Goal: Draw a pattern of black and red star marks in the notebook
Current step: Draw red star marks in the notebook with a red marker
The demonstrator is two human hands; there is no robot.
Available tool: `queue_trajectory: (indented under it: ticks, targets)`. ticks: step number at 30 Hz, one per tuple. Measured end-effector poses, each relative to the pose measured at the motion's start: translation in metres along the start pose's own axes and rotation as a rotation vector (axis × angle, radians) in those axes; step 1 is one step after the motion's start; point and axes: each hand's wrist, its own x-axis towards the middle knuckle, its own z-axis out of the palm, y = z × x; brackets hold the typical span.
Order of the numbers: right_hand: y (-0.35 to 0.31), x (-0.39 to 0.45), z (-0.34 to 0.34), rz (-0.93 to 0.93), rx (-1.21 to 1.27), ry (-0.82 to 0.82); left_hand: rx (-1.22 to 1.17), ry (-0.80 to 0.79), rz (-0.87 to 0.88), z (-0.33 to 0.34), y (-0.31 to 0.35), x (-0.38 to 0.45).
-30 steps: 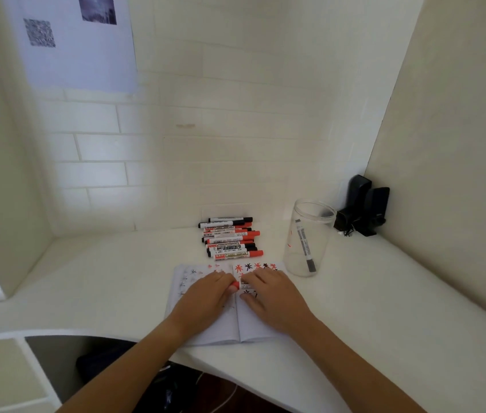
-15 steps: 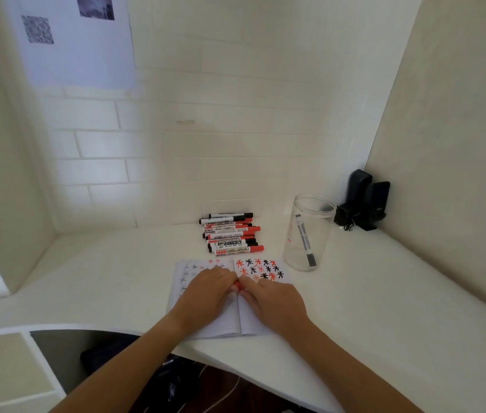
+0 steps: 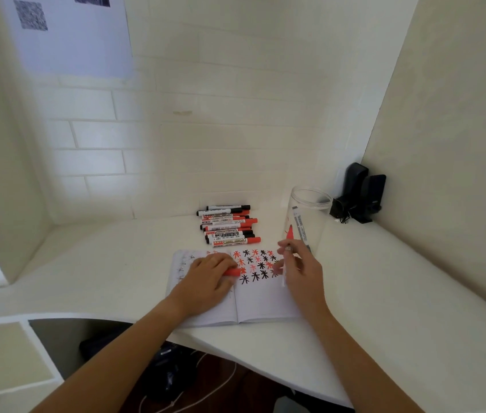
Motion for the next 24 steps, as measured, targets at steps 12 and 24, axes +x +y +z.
queue_trajectory:
  ticks: [12, 24]
  targets:
    - [0.003, 0.004, -0.011, 0.152, 0.007, -0.028, -0.025, -0.143, -0.126, -0.005, 0.001, 0.003]
    - [0.014, 0.015, -0.027, 0.323, 0.012, -0.112, 0.003, -0.164, -0.149, -0.003, 0.001, 0.004]
